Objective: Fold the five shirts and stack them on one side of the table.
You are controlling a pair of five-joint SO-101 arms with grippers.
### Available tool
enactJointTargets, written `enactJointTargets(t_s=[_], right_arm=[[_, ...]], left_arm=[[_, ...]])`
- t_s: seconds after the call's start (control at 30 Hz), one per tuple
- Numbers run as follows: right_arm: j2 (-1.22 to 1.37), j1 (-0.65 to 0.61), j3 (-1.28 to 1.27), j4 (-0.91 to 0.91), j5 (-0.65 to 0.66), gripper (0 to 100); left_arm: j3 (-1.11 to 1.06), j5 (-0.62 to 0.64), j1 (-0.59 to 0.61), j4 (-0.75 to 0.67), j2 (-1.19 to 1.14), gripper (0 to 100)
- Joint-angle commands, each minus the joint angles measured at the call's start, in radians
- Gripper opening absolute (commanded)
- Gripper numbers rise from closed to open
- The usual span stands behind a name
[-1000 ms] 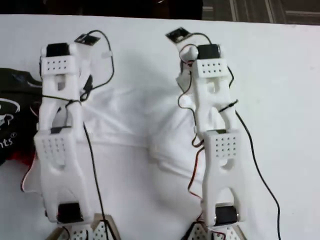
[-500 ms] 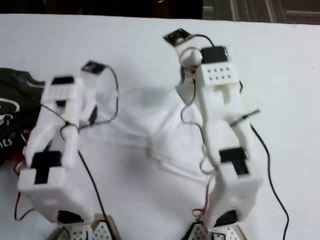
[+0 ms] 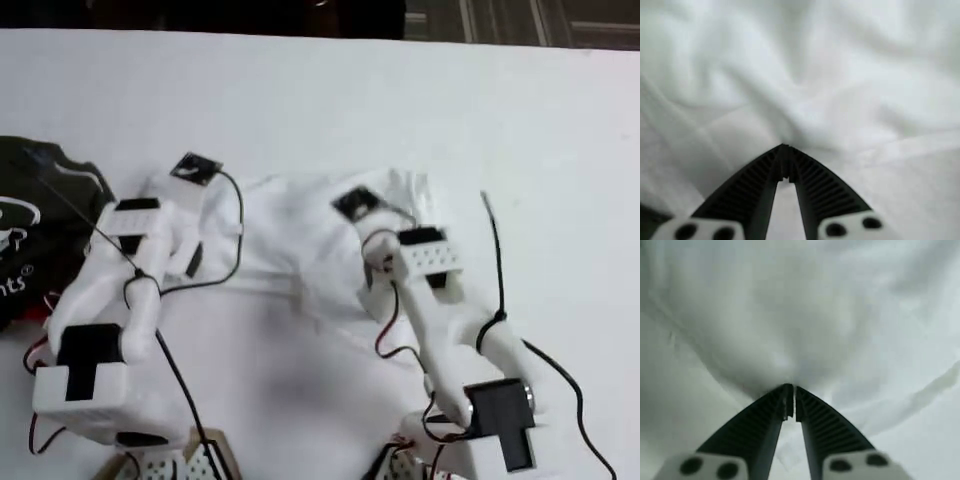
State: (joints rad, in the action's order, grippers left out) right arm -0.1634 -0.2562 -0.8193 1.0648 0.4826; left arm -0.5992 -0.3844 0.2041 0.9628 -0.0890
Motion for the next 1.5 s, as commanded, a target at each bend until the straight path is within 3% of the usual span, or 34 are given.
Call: enactJointTargets(t_s=[0.0, 0.37, 0.57, 0.7, 0.97, 1.13, 1.3, 1.47], right_arm=[[-0.051, 0.019, -0.037, -0.028, 0.060, 1.9], [-0.051, 0.239, -0.034, -0.027, 0.195, 1.9], [-0.062, 0.246, -0.031, -0.024, 0.216, 1.9], [-0.114, 0.236, -0.031, 0.019, 0.209, 1.9], [-0.400, 0.114, -0.068, 0.120, 0.112, 1.9], [-0.390, 0.027, -0.201, 0.027, 0.110, 1.9], [-0.295, 0.064, -0.273, -0.087, 0.114, 1.9], [-0.222, 0.182, -0.272, -0.104, 0.216, 1.9]], left_arm=[[-0.008, -0.006, -0.006, -0.014, 0.006, 3], [-0.004, 0.000, 0.012, 0.029, 0.091, 3], [-0.012, -0.005, 0.012, 0.132, 0.310, 7], [-0.019, -0.006, 0.017, 0.141, 0.333, 11], [-0.188, 0.000, 0.014, -0.097, 0.333, 11], [-0.213, 0.000, 0.017, -0.144, 0.333, 11], [-0.226, -0.003, 0.017, -0.160, 0.315, 11], [-0.213, 0.000, 0.020, -0.187, 0.201, 11]])
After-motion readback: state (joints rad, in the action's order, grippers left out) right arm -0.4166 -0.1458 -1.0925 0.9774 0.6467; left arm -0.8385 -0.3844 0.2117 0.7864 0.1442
